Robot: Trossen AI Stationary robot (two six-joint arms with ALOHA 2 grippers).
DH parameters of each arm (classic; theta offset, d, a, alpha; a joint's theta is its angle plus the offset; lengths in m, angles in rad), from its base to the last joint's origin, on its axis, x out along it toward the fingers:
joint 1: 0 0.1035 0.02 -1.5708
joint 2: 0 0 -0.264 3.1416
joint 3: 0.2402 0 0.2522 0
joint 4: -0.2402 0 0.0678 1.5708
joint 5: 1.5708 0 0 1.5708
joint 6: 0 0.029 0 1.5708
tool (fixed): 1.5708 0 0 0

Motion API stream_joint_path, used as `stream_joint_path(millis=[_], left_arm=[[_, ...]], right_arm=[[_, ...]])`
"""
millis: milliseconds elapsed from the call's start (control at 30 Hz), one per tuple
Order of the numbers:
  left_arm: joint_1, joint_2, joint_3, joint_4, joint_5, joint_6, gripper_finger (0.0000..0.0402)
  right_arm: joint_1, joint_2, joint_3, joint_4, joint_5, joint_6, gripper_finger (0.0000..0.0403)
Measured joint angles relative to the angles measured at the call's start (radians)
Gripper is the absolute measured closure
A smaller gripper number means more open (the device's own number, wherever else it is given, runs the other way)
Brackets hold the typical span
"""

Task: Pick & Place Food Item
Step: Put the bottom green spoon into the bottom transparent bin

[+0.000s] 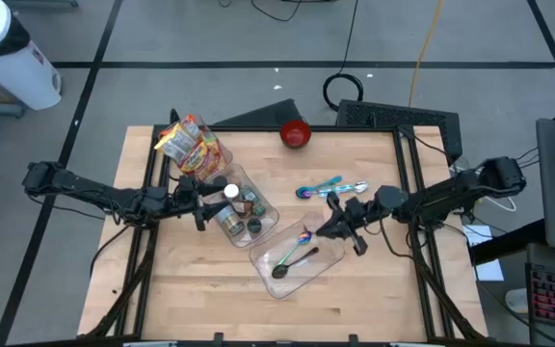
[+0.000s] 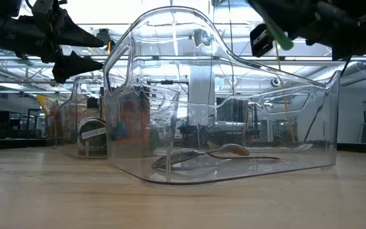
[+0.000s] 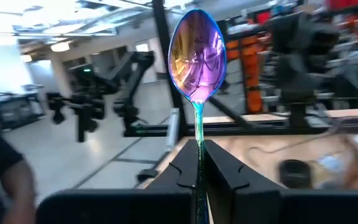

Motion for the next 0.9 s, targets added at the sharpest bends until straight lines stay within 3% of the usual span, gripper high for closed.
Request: stream_joint_path(millis=[167,467,633,900], left_arm=[[0.000,0.000,0.000,0.000,0.000,0.000,0.0089],[0.000,0.000,0.000,0.000,0.000,0.000,0.0089],[0.000,0.000,0.000,0.000,0.000,0.000,0.0089],[0.000,0.000,0.000,0.000,0.000,0.000,0.0089]], right_arm=[[0.045,0.079,0.083,-0.073,-0.021,0.049,0.0403],[0.083,0.238,0.360,-0.630,-0.042,-0.033,0.0403],[0.102,0.360,0.440,-0.711,-0.047,-0.032,0.0403],[0.100,0.476,0.457,-0.706,-0.042,-0.010,0.0403]])
